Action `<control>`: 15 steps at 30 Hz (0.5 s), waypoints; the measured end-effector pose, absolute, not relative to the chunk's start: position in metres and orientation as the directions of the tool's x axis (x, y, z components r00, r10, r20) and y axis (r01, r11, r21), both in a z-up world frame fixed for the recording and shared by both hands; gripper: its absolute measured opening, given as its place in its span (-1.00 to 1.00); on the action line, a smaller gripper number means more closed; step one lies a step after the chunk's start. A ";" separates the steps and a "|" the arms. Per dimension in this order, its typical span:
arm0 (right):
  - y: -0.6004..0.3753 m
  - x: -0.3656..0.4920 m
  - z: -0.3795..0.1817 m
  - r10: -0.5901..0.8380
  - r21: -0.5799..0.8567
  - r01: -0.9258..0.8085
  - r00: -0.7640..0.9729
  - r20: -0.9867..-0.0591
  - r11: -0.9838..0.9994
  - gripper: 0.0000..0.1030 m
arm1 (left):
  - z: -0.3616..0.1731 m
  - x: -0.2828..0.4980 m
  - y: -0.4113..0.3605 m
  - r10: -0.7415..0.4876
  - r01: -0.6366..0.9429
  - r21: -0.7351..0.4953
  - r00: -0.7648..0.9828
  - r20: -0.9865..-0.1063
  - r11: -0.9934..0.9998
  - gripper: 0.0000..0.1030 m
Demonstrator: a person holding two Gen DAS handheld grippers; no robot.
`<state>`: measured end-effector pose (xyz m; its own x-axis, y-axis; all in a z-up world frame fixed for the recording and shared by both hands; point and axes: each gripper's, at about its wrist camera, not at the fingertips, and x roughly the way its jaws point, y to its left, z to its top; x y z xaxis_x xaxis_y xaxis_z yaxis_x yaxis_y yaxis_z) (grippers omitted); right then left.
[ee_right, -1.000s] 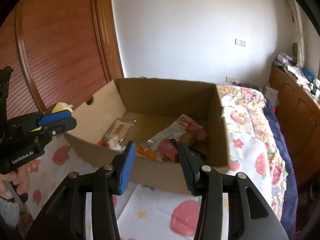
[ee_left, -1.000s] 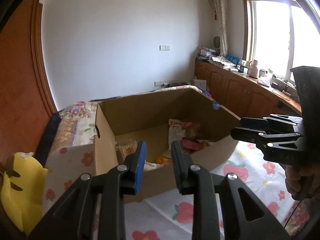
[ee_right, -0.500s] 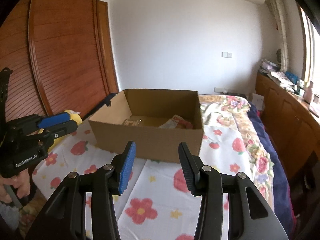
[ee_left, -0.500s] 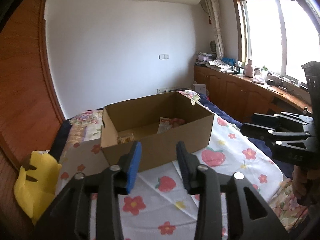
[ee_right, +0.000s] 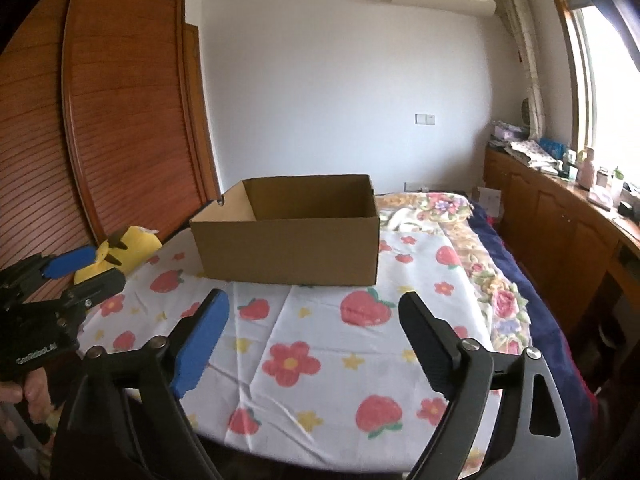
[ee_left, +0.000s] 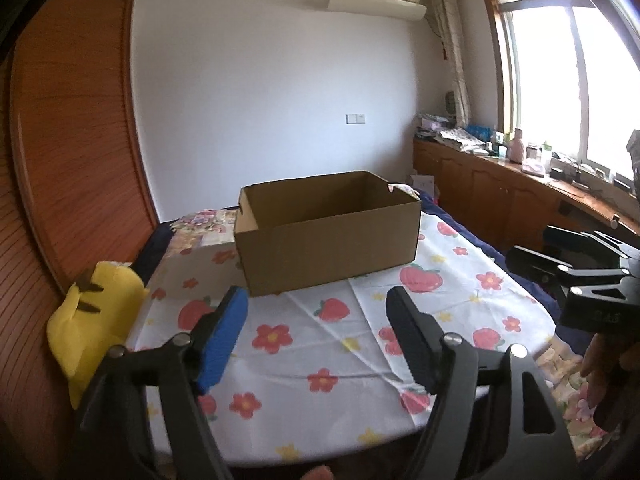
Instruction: Organize snacks
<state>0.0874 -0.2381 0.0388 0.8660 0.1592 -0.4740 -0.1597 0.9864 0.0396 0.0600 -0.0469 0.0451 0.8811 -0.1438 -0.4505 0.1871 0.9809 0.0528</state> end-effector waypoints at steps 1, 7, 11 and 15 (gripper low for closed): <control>-0.238 0.084 0.038 0.151 0.032 -0.154 0.868 -0.473 0.987 0.76 | 0.042 0.057 -0.047 -0.130 0.176 0.061 0.883 -0.451 0.983 0.46; -0.235 0.064 0.030 0.115 0.012 -0.123 0.879 -0.463 0.992 0.86 | 0.030 0.051 -0.045 -0.113 0.164 0.073 0.881 -0.460 0.984 0.80; -0.236 0.059 0.027 0.110 0.029 -0.109 0.878 -0.465 0.994 1.00 | 0.025 0.050 -0.041 -0.109 0.156 0.065 0.881 -0.461 0.986 0.95; -0.232 0.057 0.027 0.104 0.018 -0.108 0.877 -0.468 0.994 1.00 | 0.020 0.048 -0.037 -0.089 0.133 0.065 0.885 -0.456 0.989 0.99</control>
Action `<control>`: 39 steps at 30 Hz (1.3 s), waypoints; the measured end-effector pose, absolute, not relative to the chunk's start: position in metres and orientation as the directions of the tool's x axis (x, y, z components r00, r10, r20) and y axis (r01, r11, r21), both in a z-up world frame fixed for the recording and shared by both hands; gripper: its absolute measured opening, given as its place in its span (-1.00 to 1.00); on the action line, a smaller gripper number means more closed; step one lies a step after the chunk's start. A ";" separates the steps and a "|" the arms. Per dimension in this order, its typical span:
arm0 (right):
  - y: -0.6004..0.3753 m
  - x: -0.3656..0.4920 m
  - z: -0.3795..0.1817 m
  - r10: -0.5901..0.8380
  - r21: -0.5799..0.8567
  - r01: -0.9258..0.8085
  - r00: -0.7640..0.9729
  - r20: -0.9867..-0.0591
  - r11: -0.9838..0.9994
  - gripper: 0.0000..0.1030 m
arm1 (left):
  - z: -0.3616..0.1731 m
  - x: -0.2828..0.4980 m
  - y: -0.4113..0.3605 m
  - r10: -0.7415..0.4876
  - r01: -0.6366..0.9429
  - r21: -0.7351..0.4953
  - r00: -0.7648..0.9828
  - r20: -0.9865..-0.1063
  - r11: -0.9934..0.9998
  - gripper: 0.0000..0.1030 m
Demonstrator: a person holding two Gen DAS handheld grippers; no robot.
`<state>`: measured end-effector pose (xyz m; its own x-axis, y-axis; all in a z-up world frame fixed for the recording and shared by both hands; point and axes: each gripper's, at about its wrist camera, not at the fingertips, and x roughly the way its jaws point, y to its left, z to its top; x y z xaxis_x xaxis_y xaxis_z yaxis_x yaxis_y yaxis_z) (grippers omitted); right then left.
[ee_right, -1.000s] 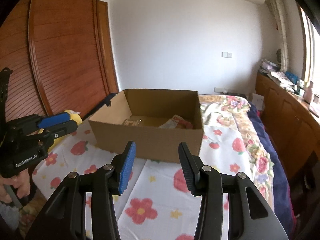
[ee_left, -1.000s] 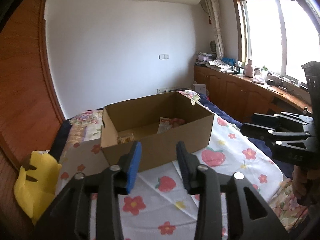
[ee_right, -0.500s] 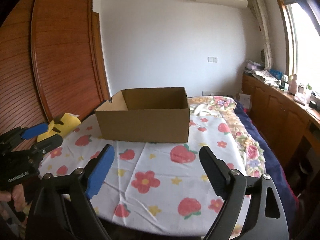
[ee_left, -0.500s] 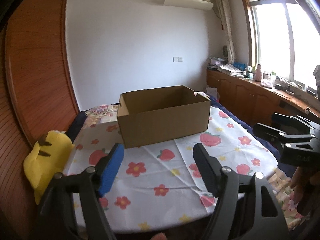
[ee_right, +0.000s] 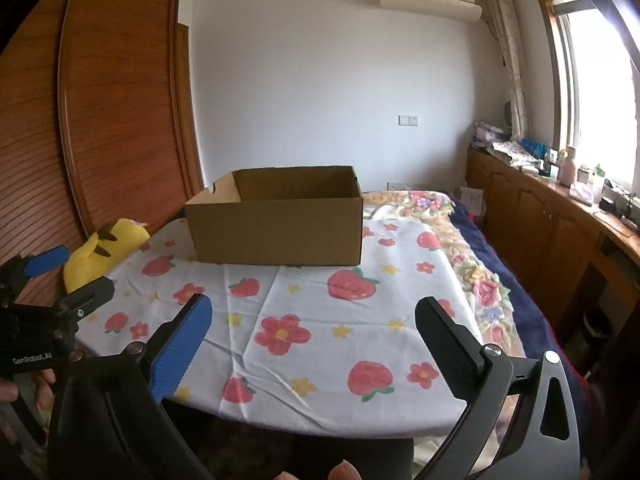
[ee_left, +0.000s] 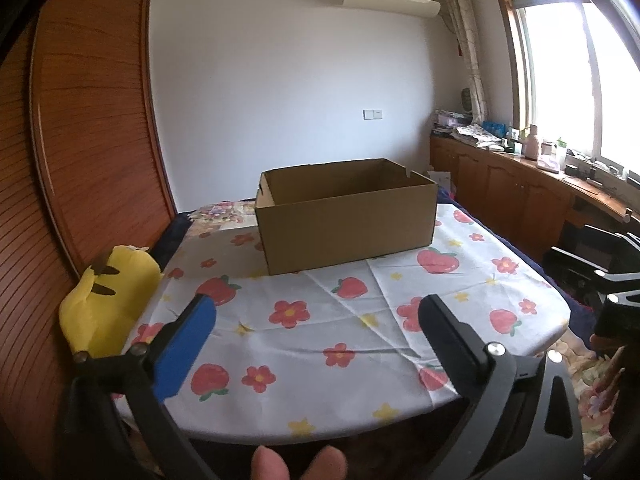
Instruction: Organize snacks
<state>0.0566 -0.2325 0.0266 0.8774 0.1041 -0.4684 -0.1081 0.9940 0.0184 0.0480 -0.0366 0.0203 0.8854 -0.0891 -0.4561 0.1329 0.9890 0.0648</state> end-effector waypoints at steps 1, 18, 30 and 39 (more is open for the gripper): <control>-0.231 0.056 0.026 0.105 0.017 -0.109 0.876 -0.471 0.994 1.00 | 0.020 0.048 -0.036 -0.089 0.131 0.062 0.886 -0.455 0.989 1.00; -0.227 0.054 0.025 0.096 0.013 -0.102 0.880 -0.465 0.995 1.00 | 0.010 0.045 -0.030 -0.083 0.116 0.044 0.884 -0.460 0.992 1.00; -0.229 0.053 0.024 0.093 0.018 -0.095 0.876 -0.473 0.995 1.00 | 0.007 0.043 -0.023 -0.041 0.070 0.045 0.888 -0.458 0.997 1.00; -0.230 0.052 0.023 0.090 0.016 -0.093 0.876 -0.474 0.996 1.00 | 0.005 0.042 -0.020 -0.029 0.056 0.047 0.889 -0.457 0.997 1.00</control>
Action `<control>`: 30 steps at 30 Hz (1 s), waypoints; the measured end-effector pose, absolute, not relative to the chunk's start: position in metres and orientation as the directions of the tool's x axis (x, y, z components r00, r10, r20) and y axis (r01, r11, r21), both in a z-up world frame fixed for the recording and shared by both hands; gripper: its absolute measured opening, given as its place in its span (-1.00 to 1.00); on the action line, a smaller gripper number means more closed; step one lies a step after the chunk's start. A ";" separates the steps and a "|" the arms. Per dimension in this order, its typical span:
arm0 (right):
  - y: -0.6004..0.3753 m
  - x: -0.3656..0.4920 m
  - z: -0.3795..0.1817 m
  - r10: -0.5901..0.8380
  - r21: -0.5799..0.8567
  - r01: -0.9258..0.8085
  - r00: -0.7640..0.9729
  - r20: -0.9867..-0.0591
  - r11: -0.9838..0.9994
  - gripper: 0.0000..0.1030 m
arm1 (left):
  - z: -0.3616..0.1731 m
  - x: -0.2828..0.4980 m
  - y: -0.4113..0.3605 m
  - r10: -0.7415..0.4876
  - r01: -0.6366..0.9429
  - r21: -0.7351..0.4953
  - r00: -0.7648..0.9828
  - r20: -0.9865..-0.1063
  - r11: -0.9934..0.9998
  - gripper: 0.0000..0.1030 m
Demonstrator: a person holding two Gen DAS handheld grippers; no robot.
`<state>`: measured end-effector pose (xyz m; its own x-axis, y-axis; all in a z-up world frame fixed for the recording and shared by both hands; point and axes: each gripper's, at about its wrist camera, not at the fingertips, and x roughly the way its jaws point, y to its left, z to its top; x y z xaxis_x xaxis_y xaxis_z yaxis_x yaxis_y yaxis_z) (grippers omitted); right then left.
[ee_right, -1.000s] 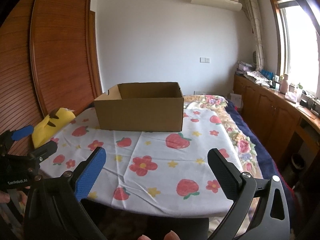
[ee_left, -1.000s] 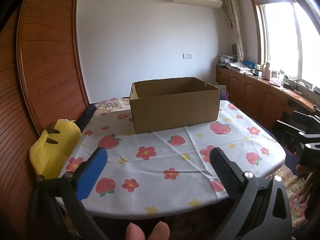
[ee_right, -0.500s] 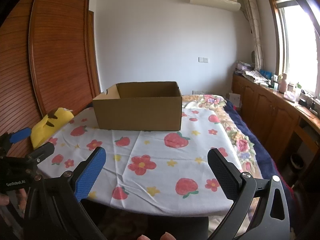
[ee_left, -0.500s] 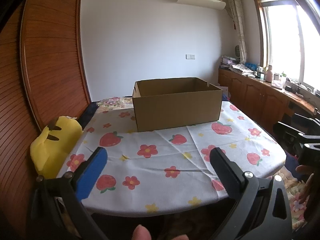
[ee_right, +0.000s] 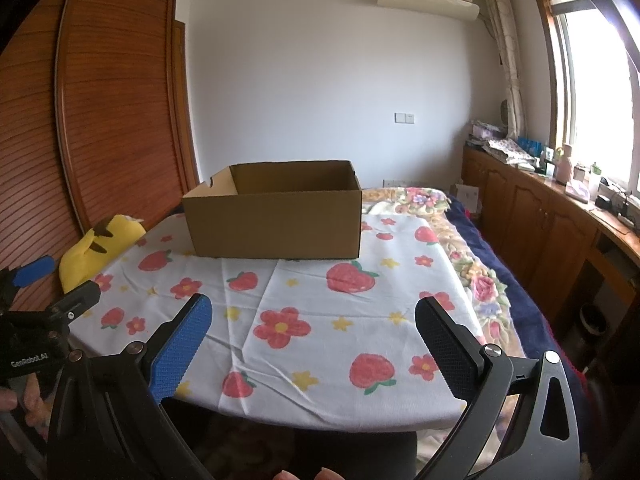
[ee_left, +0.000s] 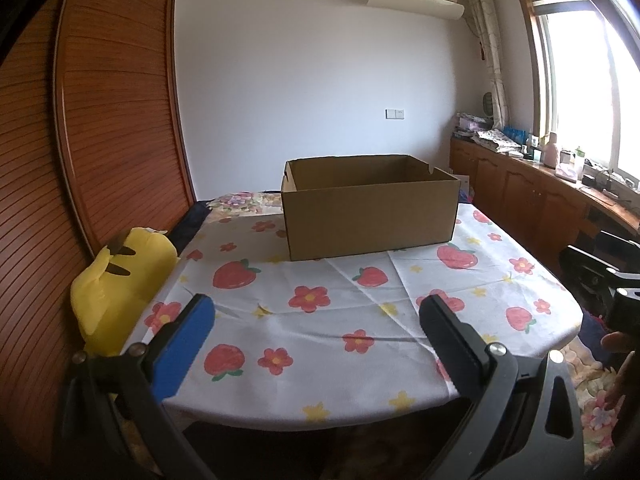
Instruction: Organize snacks
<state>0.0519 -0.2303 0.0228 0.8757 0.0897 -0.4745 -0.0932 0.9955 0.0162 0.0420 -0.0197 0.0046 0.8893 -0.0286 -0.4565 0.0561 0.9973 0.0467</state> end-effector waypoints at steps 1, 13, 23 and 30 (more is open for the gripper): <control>-0.230 0.052 0.023 0.091 0.017 -0.094 0.876 -0.474 0.995 1.00 | 0.004 0.042 -0.019 -0.028 0.054 0.045 0.890 -0.456 0.997 1.00; -0.231 0.052 0.022 0.087 0.013 -0.092 0.876 -0.474 0.996 1.00 | 0.006 0.038 -0.017 -0.029 0.054 0.043 0.893 -0.448 0.998 1.00; -0.233 0.051 0.021 0.088 0.015 -0.092 0.875 -0.476 0.996 1.00 | 0.009 0.038 -0.017 -0.025 0.052 0.048 0.896 -0.443 0.997 1.00; -0.232 0.051 0.021 0.085 0.012 -0.090 0.877 -0.473 0.996 1.00 | 0.009 0.038 -0.017 -0.025 0.053 0.050 0.896 -0.443 0.997 1.00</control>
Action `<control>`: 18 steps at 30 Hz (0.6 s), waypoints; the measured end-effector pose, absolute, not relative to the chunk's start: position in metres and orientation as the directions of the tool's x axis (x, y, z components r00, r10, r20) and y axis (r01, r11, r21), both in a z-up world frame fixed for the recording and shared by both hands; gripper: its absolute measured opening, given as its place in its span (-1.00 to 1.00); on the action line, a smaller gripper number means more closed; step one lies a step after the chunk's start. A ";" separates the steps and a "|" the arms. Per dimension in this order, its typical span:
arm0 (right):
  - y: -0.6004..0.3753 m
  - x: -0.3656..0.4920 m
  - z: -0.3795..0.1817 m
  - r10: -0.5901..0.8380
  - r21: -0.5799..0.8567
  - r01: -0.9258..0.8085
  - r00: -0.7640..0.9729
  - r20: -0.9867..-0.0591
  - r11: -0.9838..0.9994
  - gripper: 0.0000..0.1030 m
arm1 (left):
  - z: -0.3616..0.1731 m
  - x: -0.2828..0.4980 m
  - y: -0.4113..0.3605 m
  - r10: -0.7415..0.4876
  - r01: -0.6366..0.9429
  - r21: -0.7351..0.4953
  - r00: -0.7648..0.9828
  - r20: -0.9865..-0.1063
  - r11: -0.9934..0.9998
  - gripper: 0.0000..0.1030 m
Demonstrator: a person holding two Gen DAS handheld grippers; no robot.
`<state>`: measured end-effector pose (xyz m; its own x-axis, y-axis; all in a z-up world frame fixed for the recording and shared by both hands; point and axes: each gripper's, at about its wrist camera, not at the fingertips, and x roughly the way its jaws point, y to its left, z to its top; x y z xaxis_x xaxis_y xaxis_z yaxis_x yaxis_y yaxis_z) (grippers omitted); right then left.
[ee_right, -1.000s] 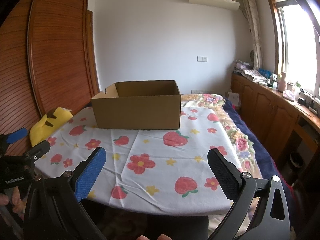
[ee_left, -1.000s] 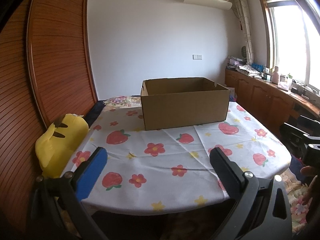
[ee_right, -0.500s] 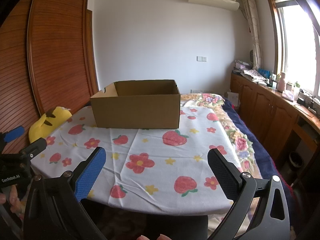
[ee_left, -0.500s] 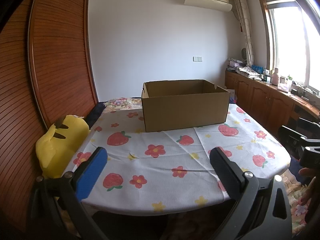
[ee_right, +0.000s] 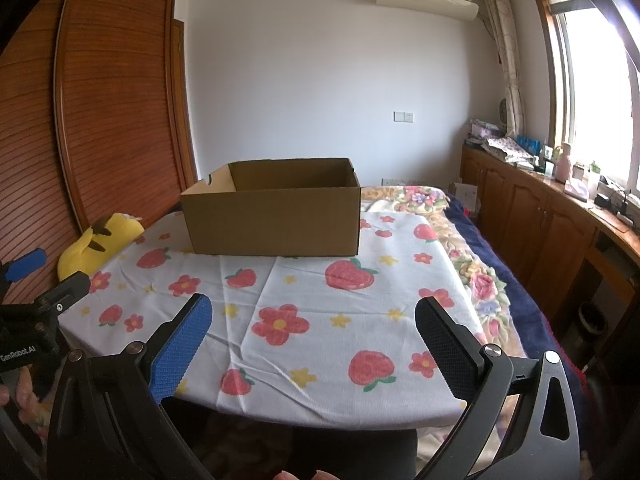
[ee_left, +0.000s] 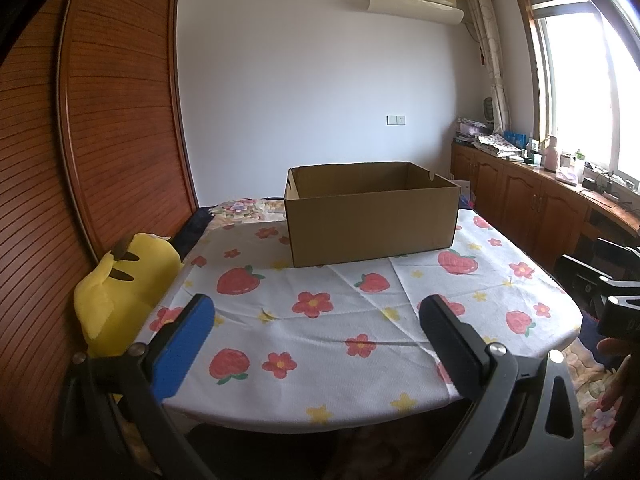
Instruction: Organize snacks
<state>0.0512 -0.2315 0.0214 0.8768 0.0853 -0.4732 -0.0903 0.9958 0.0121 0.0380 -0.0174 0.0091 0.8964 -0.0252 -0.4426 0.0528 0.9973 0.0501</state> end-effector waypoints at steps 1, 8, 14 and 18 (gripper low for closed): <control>-0.232 0.051 0.021 0.087 0.014 -0.091 0.876 -0.474 0.996 1.00 | 0.009 0.038 -0.017 -0.025 0.053 0.052 0.897 -0.442 0.997 1.00; -0.231 0.051 0.022 0.086 0.013 -0.091 0.876 -0.474 0.996 1.00 | 0.009 0.038 -0.018 -0.025 0.052 0.050 0.897 -0.442 0.997 1.00; -0.233 0.051 0.022 0.087 0.015 -0.091 0.876 -0.474 0.996 1.00 | 0.012 0.038 -0.017 -0.025 0.053 0.051 0.898 -0.439 0.997 1.00; -0.233 0.051 0.021 0.086 0.015 -0.090 0.876 -0.475 0.996 1.00 | 0.012 0.038 -0.017 -0.024 0.052 0.053 0.898 -0.439 0.997 1.00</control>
<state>0.0510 -0.2325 0.0210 0.8759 0.0863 -0.4747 -0.0901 0.9958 0.0147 0.0378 -0.0172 0.0119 0.8983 -0.0236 -0.4387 0.0519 0.9973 0.0526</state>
